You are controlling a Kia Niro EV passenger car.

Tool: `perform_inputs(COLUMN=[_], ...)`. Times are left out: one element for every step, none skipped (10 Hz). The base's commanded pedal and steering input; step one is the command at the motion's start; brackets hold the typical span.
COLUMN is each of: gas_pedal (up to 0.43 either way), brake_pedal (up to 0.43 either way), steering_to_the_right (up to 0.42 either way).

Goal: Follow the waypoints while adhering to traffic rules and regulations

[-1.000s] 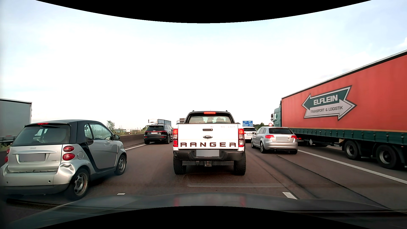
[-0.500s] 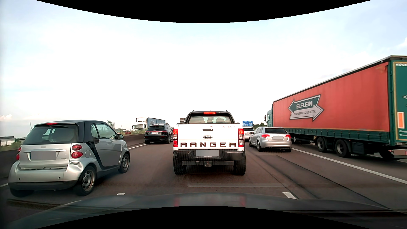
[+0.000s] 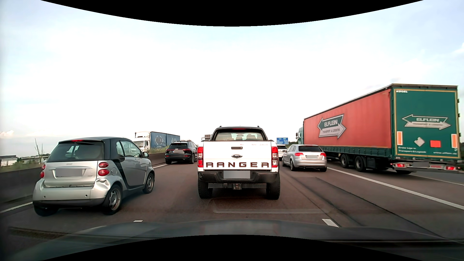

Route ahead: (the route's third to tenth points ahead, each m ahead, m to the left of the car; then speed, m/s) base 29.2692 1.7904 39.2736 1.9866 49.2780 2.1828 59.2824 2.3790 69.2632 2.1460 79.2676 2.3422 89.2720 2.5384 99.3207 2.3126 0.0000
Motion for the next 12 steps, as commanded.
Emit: perform_inputs(gas_pedal=[0.0, 0.0, 0.0, 0.0, 0.0, 0.0, 0.0, 0.0, 0.0, 0.0, 0.0, 0.0], brake_pedal=[0.22, 0.22, 0.22, 0.22, 0.22, 0.22, 0.22, 0.22, 0.22, 0.213, 0.22, 0.213], steering_to_the_right=[-0.006, -0.007, -0.007, -0.007, -0.007, -0.007, -0.007, -0.007, -0.007, -0.006, -0.007, -0.007])
